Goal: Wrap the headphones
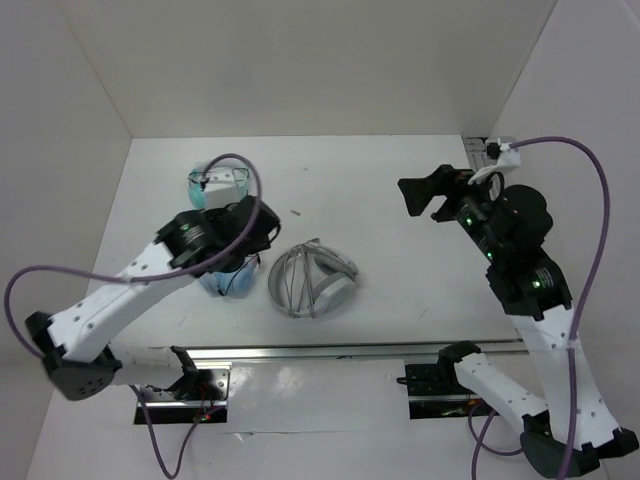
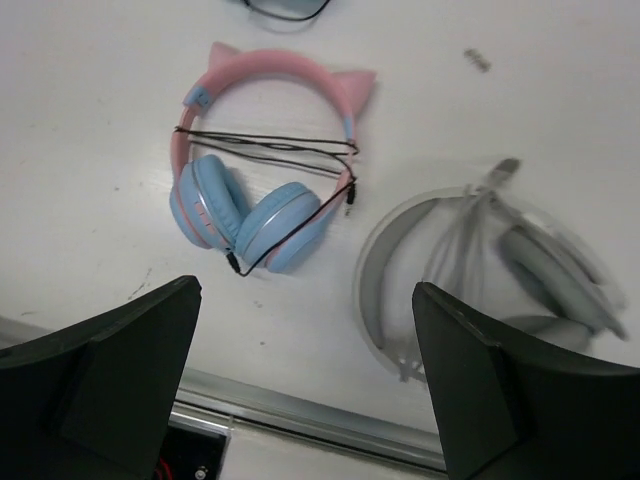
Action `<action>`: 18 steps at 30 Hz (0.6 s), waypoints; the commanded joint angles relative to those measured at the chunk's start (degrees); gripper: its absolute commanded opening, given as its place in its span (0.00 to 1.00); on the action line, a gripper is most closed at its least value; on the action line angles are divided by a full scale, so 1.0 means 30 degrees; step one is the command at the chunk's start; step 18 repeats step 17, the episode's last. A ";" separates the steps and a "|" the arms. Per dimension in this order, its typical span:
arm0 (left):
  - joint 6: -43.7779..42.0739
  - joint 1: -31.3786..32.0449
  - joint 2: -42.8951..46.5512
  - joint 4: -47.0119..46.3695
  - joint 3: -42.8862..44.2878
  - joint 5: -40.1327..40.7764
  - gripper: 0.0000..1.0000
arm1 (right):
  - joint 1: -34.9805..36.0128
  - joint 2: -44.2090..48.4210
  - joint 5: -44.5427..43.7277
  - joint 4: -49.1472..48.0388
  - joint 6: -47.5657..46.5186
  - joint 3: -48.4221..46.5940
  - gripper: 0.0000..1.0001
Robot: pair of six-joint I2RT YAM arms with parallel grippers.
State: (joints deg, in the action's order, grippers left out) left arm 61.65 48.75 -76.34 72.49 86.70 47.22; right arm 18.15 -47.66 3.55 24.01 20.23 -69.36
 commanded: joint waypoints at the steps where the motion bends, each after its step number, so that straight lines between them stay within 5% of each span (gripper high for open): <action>1: -0.1735 0.0185 0.3931 -0.1012 -0.0653 0.0142 1.00 | 0.0131 0.1470 0.0574 0.2827 0.0113 -0.1779 0.99; 6: -0.4285 0.0185 0.9909 -0.4878 -0.2967 -0.1852 1.00 | 0.0131 0.2234 -0.0303 0.5703 -0.0646 -0.3858 0.99; 18: -0.4934 0.0185 1.4195 -0.1636 -0.1391 -0.0418 1.00 | 0.0160 0.2820 -0.2089 0.9340 -0.1704 -0.6645 0.99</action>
